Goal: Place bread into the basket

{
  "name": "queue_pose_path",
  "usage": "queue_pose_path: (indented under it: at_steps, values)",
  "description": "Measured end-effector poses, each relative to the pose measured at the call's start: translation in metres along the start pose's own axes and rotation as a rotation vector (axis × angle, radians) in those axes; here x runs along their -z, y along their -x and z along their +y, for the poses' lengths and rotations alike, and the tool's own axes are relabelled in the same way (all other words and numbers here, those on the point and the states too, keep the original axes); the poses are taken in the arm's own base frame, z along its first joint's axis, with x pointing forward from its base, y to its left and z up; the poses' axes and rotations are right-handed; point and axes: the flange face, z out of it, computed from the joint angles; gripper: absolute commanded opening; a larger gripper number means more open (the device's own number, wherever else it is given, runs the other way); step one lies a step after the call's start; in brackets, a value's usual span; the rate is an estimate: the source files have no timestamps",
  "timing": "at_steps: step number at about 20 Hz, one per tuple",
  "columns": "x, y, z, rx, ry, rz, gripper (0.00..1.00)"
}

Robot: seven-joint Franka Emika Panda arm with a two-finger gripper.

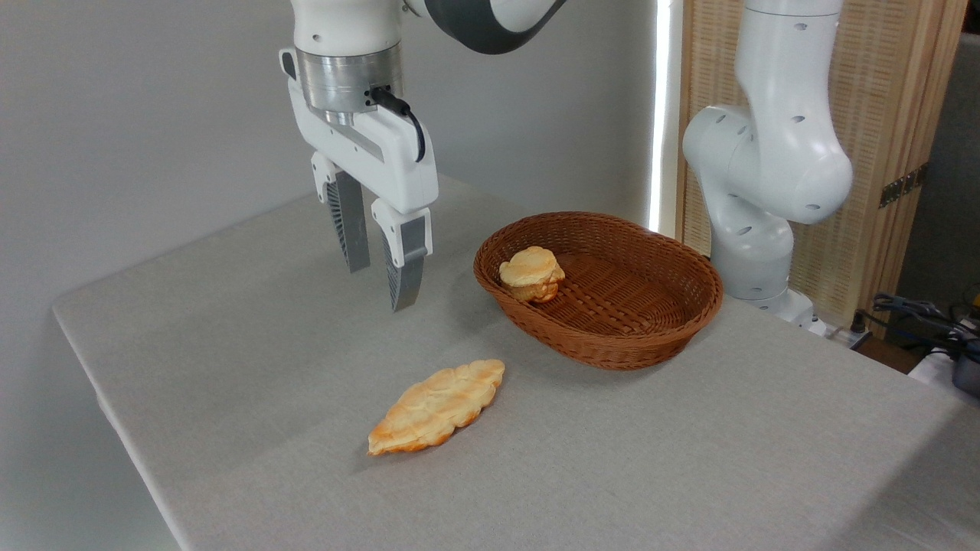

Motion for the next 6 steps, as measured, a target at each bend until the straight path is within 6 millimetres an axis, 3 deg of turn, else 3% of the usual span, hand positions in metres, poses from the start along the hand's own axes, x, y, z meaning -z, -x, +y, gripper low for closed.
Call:
queue_pose_path:
  at_steps: [6]
  values:
    - [0.004, 0.005, -0.012, -0.002, -0.056, -0.029, 1.0]
